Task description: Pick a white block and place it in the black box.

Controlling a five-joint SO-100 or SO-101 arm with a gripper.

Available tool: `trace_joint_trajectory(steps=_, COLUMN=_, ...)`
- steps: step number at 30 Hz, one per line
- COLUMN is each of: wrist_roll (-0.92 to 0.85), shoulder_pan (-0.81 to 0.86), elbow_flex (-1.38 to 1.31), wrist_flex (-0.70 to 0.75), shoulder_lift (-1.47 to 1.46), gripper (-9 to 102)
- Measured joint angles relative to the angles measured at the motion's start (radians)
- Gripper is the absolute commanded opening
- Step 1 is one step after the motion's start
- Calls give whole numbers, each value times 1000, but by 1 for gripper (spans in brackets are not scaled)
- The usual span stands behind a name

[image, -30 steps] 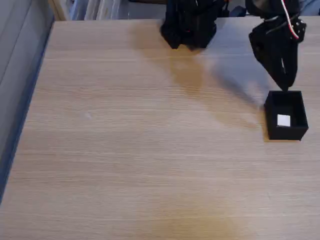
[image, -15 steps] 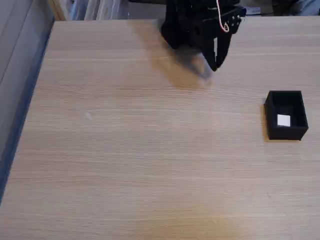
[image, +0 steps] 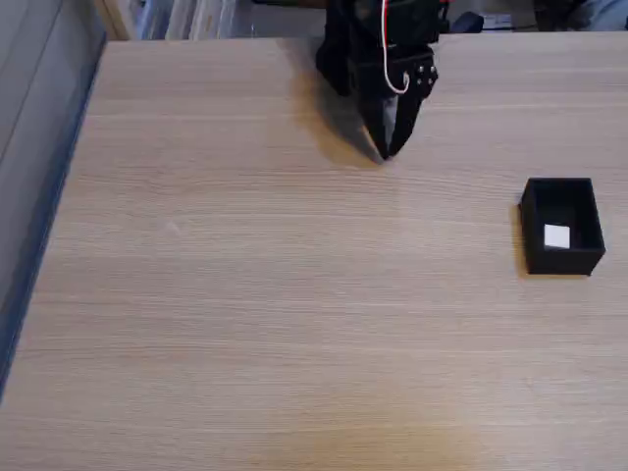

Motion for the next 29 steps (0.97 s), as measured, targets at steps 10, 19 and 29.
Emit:
trace_joint_trajectory(steps=10, wrist_roll=46, shoulder_pan=87, elbow_flex=23, wrist_flex=5, shoulder_lift=3, gripper=0)
trace_joint_trajectory(steps=19, wrist_roll=55, shoulder_pan=84, elbow_flex=23, wrist_flex=6, shoulder_lift=3, gripper=2)
trace_joint_trajectory(steps=29, wrist_roll=55, shoulder_pan=84, elbow_flex=23, wrist_flex=6, shoulder_lift=6, gripper=4)
